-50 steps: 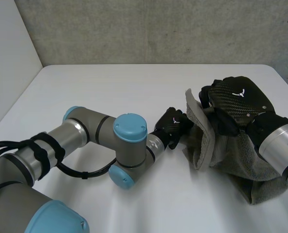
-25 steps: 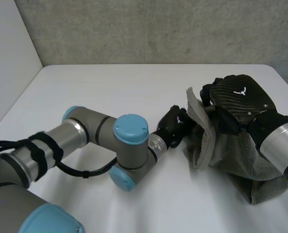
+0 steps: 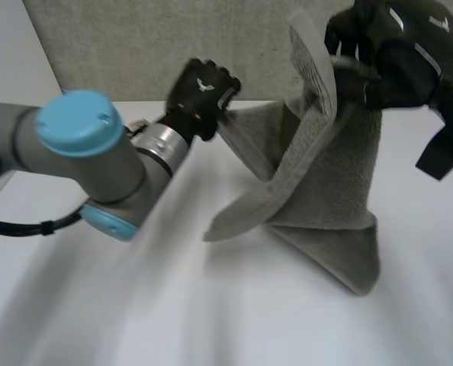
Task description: Fold the towel.
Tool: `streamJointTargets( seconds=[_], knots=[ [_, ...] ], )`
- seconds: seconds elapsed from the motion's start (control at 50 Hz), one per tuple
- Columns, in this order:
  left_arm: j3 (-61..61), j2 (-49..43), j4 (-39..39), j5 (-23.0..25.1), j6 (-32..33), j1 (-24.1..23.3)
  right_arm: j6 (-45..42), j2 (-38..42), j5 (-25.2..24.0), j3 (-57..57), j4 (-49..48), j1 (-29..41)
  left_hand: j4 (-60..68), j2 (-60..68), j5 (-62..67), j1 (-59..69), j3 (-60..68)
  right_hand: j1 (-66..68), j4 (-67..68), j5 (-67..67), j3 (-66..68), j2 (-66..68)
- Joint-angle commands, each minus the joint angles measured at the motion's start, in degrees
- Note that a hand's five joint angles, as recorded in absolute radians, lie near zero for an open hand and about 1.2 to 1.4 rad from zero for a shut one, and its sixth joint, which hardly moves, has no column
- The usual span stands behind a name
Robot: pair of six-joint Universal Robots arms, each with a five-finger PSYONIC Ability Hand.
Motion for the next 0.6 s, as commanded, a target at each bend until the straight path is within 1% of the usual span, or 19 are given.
streamJointTargets(
  seconds=[0.02,0.06,0.1,0.12,0.16,0.2,0.22,0.24,0.28,0.32,0.34,0.38,0.4,0.44,0.46,0.5,0.52,0.54,0.6],
  knots=[
    [-5.1,10.8,0.0,0.2,-3.4,6.3,13.5,12.9,-11.9,-14.5,5.2,-2.9,-6.9,-6.3,-16.5,-3.3,-8.4,3.4,2.4,3.8,3.1,3.1],
    [-6.5,13.0,0.3,0.3,-3.8,7.6,13.4,19.3,-14.0,-21.4,10.6,-2.8,-6.9,-6.3,-16.5,-3.3,-8.4,3.4,2.4,3.8,3.1,3.1],
    [-8.7,17.0,0.5,0.5,-4.0,9.4,13.3,22.4,-15.1,-25.1,13.1,-2.7,-6.9,-6.3,-16.5,-3.3,-8.4,3.4,2.4,3.8,3.1,3.1],
    [-8.7,17.0,0.5,0.5,-4.0,9.4,13.3,22.4,-15.1,-25.1,13.1,-2.7,-6.9,-6.3,-16.5,-3.3,-8.4,3.4,2.4,3.8,3.1,3.1],
    [-10.1,19.6,0.4,0.7,-4.1,10.4,12.0,27.6,-15.4,-31.7,17.4,-2.6,-6.9,-6.3,-16.5,-3.3,-8.4,3.4,2.4,3.8,3.1,3.1],
    [-12.0,20.8,0.3,0.7,-4.2,10.8,7.5,31.1,-14.7,-35.0,21.8,-2.3,-6.9,-6.3,-16.5,-3.3,-8.4,3.4,2.4,3.8,3.1,3.1],
    [-13.5,21.3,0.2,0.9,-4.2,10.8,3.3,32.0,-14.0,-35.5,24.2,-1.8,-6.9,-6.3,-16.5,-3.3,-8.4,3.4,2.4,3.8,3.1,3.1],
    [-13.5,21.3,0.2,0.9,-4.2,10.8,3.2,32.0,-14.0,-35.5,24.2,-1.8,-6.9,-6.3,-16.5,-3.3,-8.4,3.4,2.4,3.8,3.1,3.1],
    [-17.2,21.5,0.1,1.1,-4.0,10.2,-8.9,32.9,-10.4,-34.8,29.5,0.2,-6.9,-6.3,-16.5,-3.3,-8.4,3.4,2.4,3.8,3.1,3.1],
    [-21.6,21.7,0.0,1.7,-3.9,9.6,-24.5,33.2,-3.1,-31.3,33.7,3.3,-6.9,-6.3,-16.5,-3.3,-8.4,3.4,2.4,3.8,3.1,3.1],
    [-21.6,21.7,0.0,1.7,-3.9,9.6,-24.6,33.2,-3.1,-31.3,33.8,3.3,-6.9,-6.3,-16.5,-3.3,-8.4,3.4,2.4,3.8,3.1,3.1],
    [-25.7,22.3,0.1,3.1,-3.6,9.0,-39.6,33.1,5.7,-27.0,35.1,5.7,-6.9,-6.3,-16.5,-3.3,-8.4,3.4,2.4,3.8,3.1,3.1],
    [-25.7,22.3,0.1,3.1,-3.6,9.0,-39.6,33.1,5.7,-27.0,35.1,5.7,-6.9,-6.3,-16.5,-3.3,-8.4,3.4,2.4,3.8,3.1,3.1],
    [-29.3,23.0,0.4,4.7,-3.3,8.5,-49.6,33.3,14.5,-23.3,33.2,7.5,-6.9,-6.3,-16.5,-3.3,-8.4,3.4,2.4,3.8,3.1,3.1],
    [-29.4,23.0,0.4,4.7,-3.2,8.5,-49.7,33.3,14.5,-23.3,33.2,7.5,-6.9,-6.3,-16.5,-3.3,-8.4,3.4,2.4,3.8,3.1,3.1],
    [-30.9,23.1,0.4,5.4,-3.2,8.4,-52.6,33.2,20.5,-20.4,27.0,8.9,-6.9,-6.3,-16.5,-3.3,-8.4,3.4,2.4,3.8,3.1,3.1],
    [-32.3,23.2,0.4,5.9,-3.2,8.3,-52.6,33.2,20.5,-20.4,27.0,8.9,-6.9,-6.3,-16.5,-3.3,-8.4,3.4,2.4,3.8,3.1,3.1],
    [-33.5,23.2,0.4,6.1,-3.2,8.3,-53.5,33.1,22.0,-19.0,23.3,9.0,-6.9,-6.3,-16.5,-3.3,-8.4,3.4,2.4,3.8,3.1,3.1],
    [-35.9,23.0,0.4,6.2,-3.3,8.0,-54.8,32.0,22.0,-16.5,16.5,9.0,-6.9,-6.3,-16.5,-3.3,-8.4,3.4,2.4,3.8,3.1,3.1]
  ],
)
